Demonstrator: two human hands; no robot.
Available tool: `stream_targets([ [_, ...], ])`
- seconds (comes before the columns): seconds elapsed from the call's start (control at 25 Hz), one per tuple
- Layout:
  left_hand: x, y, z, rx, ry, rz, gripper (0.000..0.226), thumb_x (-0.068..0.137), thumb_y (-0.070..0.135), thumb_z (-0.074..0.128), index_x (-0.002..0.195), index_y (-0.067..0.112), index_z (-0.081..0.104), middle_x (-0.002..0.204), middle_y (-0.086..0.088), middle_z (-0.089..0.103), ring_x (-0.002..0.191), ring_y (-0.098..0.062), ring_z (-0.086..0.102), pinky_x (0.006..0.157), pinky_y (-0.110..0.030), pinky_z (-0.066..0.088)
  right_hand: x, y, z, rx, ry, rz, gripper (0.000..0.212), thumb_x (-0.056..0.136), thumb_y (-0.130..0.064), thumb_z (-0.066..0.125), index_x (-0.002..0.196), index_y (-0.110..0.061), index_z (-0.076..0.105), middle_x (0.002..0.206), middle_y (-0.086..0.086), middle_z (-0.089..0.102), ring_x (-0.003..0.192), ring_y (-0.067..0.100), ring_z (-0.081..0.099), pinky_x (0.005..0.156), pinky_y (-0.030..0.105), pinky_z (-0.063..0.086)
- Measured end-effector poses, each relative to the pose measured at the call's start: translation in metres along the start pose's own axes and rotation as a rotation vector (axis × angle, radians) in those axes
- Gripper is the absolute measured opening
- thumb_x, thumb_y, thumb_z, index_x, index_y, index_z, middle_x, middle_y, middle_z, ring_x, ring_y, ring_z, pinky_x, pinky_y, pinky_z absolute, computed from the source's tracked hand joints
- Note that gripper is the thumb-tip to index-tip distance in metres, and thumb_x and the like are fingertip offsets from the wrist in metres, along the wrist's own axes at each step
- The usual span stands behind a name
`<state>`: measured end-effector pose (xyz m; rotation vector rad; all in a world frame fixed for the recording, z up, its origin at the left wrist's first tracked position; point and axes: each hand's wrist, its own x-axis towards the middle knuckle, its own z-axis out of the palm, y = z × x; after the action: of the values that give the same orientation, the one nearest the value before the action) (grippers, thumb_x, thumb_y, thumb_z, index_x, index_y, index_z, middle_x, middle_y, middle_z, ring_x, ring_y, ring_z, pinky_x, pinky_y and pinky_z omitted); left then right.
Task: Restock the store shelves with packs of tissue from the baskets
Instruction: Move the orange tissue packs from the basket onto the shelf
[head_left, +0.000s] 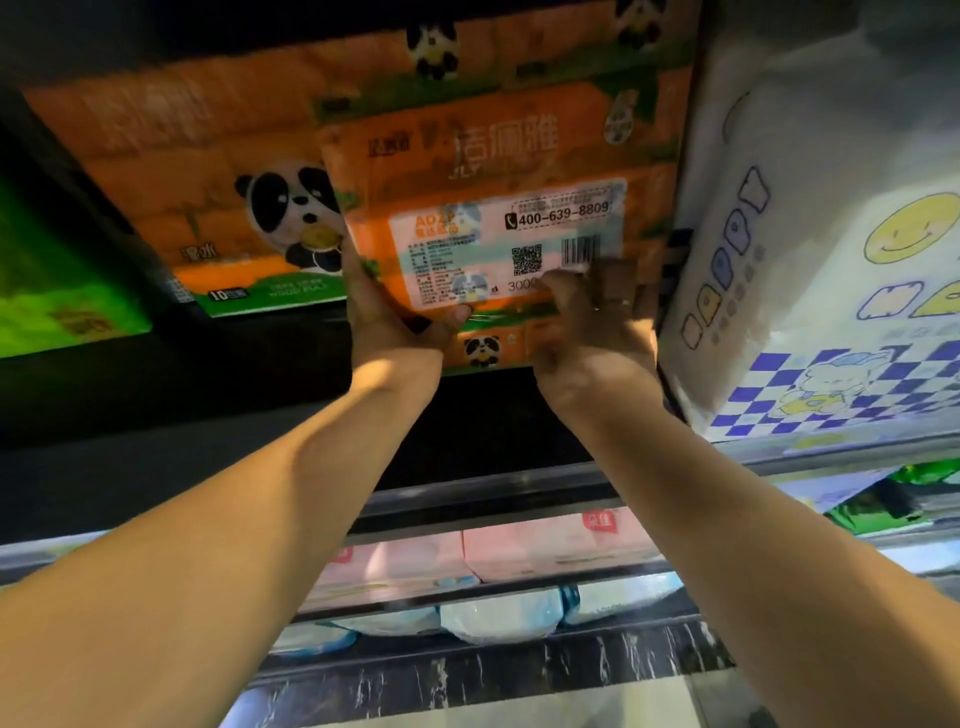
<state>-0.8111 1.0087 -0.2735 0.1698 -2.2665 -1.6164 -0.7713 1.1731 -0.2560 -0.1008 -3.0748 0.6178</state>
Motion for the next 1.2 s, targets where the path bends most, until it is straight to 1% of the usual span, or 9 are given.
stream_targets([
  [0.04,0.002,0.001,0.001,0.022,0.007,0.021,0.110,0.068,0.020,0.078,0.144,0.049,0.005,0.146,0.003,0.039,0.130,-0.018,0.044,0.108,-0.044,0.040,0.002,0.000,-0.002,-0.057,-0.104,0.023,0.032,0.100,-0.032,0.038,0.127,-0.021,0.050,0.129,0.006,0.056,0.117,0.030,0.053,0.094,0.038,0.043],
  [0.16,0.013,-0.002,0.006,0.129,-0.033,0.078,0.110,0.075,0.018,0.079,0.149,0.035,-0.002,0.152,-0.004,0.026,0.133,-0.020,0.039,0.104,-0.029,0.032,0.011,0.009,-0.003,-0.231,0.067,-0.040,0.051,0.096,-0.034,0.041,0.144,-0.036,0.025,0.156,0.008,0.026,0.136,0.034,0.034,0.104,0.039,0.037],
  [0.36,0.028,-0.008,0.003,0.347,-0.098,0.203,0.124,0.063,0.042,0.085,0.149,0.022,-0.002,0.150,-0.009,0.032,0.129,-0.025,0.046,0.103,-0.037,0.041,0.012,0.008,-0.010,-0.213,-0.077,-0.094,0.048,0.098,-0.022,0.039,0.145,-0.028,0.034,0.147,0.009,0.041,0.125,0.030,0.048,0.095,0.035,0.044],
  [0.64,0.028,-0.003,0.011,0.457,-0.045,0.185,0.125,0.068,0.028,0.085,0.151,0.012,-0.008,0.154,-0.012,0.020,0.130,-0.035,0.042,0.100,-0.040,0.041,0.025,0.004,-0.008,-0.139,-0.108,-0.062,0.057,0.098,-0.024,0.042,0.150,-0.033,0.021,0.160,0.004,0.012,0.145,0.029,0.017,0.113,0.037,0.025],
  [0.76,0.028,-0.001,0.011,0.455,-0.058,0.193,0.122,0.069,0.026,0.084,0.150,0.008,-0.005,0.152,-0.012,0.020,0.132,-0.032,0.039,0.100,-0.034,0.038,0.025,0.002,-0.014,-0.158,-0.102,-0.029,0.065,0.093,-0.030,0.053,0.149,-0.035,0.020,0.157,0.006,0.017,0.142,0.032,0.021,0.109,0.042,0.032],
  [0.84,0.027,0.003,0.009,0.462,-0.076,0.159,0.120,0.071,0.028,0.083,0.151,0.009,-0.004,0.152,-0.012,0.021,0.132,-0.032,0.040,0.099,-0.034,0.039,0.020,-0.001,-0.015,-0.206,-0.149,0.010,0.047,0.095,-0.033,0.049,0.140,-0.030,0.038,0.150,0.005,0.035,0.136,0.029,0.035,0.103,0.037,0.038],
  [0.92,0.025,0.006,0.002,0.431,-0.103,0.134,0.117,0.071,0.028,0.083,0.151,0.017,-0.002,0.152,-0.009,0.022,0.131,-0.031,0.041,0.099,-0.036,0.040,0.013,-0.001,-0.015,-0.214,-0.201,0.097,0.025,0.097,-0.037,0.044,0.112,-0.022,0.059,0.122,0.005,0.057,0.117,0.026,0.052,0.093,0.031,0.041],
  [1.0,0.018,0.010,-0.010,0.400,-0.121,0.100,0.115,0.070,0.031,0.082,0.151,0.030,0.000,0.152,-0.006,0.023,0.133,-0.029,0.040,0.101,-0.037,0.039,0.002,-0.002,-0.017,-0.214,-0.168,0.127,0.023,0.096,-0.039,0.045,0.097,-0.021,0.059,0.101,0.007,0.056,0.104,0.027,0.054,0.087,0.032,0.041],
  [1.2,-0.007,0.021,-0.040,0.526,-0.196,0.050,0.111,0.073,0.035,0.080,0.150,0.039,0.000,0.153,-0.005,0.020,0.136,-0.029,0.036,0.105,-0.045,0.041,-0.030,-0.012,-0.022,-0.132,-0.012,0.093,0.041,0.092,-0.036,0.055,0.127,-0.014,0.050,0.129,0.018,0.046,0.123,0.036,0.041,0.099,0.043,0.041],
])
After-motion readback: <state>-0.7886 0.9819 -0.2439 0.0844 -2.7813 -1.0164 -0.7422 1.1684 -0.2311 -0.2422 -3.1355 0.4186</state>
